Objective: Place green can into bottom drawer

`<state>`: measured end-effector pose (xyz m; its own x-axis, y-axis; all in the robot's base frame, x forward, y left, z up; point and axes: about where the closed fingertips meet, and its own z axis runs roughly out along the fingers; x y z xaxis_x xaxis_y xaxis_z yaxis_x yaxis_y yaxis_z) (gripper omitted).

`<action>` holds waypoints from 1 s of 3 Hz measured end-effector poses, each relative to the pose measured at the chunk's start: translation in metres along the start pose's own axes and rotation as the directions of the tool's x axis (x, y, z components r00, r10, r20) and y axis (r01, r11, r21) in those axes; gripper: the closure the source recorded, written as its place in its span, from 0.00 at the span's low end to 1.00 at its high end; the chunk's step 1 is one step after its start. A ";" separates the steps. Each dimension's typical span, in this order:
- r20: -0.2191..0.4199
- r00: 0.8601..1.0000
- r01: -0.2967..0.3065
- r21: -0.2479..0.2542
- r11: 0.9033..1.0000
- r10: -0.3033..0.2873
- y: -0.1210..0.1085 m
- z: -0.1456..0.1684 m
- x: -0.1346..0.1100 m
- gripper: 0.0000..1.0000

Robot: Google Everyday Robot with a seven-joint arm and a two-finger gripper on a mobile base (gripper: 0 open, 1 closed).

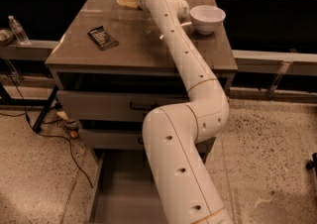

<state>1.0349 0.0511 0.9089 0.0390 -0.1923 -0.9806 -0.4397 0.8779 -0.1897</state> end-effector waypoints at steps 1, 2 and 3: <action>0.029 0.997 0.064 0.030 0.998 -0.065 -0.009 -0.007 -0.028 0.00; 0.041 0.995 0.088 0.026 0.996 -0.089 -0.005 -0.009 -0.043 0.00; 0.014 0.994 0.105 0.026 0.994 -0.105 -0.007 -0.010 -0.039 0.18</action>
Offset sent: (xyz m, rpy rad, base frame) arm 0.0943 -0.0048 0.0963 -0.0813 -0.1061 0.0045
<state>1.0278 0.0486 0.9486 0.0979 -0.2773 -0.9558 -0.4098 0.8640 -0.2926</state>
